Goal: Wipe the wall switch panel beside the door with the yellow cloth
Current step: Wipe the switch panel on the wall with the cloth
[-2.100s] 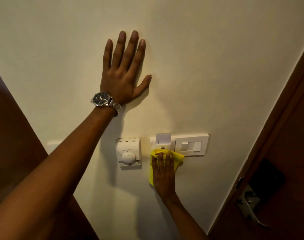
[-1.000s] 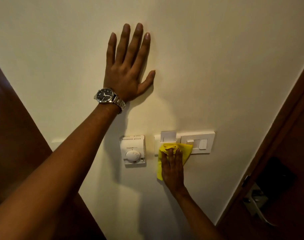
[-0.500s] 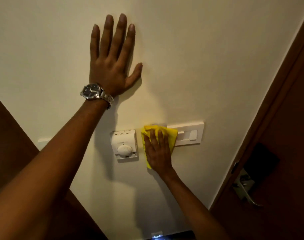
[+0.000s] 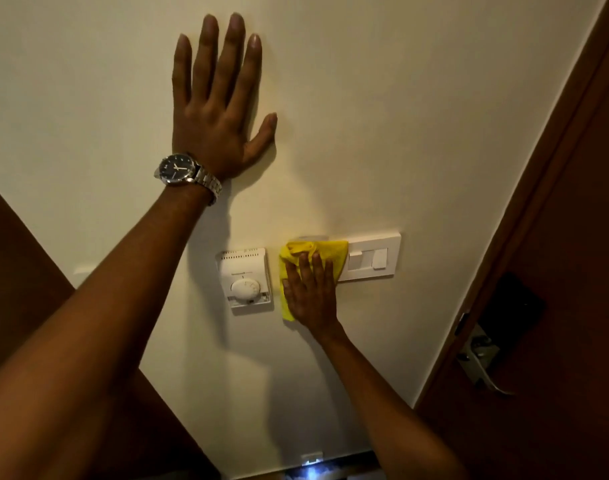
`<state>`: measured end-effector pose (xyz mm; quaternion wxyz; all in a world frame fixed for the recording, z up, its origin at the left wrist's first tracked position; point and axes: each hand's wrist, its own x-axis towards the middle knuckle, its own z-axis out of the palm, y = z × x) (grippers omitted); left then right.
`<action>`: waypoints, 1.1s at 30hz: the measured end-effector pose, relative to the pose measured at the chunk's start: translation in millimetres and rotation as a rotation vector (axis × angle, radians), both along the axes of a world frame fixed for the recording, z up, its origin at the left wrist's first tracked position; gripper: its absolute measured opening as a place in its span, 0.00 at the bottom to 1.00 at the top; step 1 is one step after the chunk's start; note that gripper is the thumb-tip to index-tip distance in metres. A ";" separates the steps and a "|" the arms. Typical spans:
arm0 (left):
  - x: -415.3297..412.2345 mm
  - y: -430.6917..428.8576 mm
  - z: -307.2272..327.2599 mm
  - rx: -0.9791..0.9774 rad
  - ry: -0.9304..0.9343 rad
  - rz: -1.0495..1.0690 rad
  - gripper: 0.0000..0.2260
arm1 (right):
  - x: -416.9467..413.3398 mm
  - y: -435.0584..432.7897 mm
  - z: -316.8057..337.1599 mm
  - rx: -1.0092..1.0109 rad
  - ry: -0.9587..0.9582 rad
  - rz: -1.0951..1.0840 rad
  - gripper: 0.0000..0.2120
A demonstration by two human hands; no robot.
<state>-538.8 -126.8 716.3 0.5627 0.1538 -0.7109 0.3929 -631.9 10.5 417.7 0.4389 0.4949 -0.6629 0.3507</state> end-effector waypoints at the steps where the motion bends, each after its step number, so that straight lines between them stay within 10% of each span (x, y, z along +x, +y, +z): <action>1: 0.6 1.5 0.0 0.008 -0.007 0.000 0.34 | 0.5 4.5 -10.0 0.012 0.035 -0.006 0.22; 33: -0.7 -1.1 -1.0 0.026 -0.037 -0.020 0.34 | -5.1 24.6 -36.5 0.153 -0.002 -0.051 0.37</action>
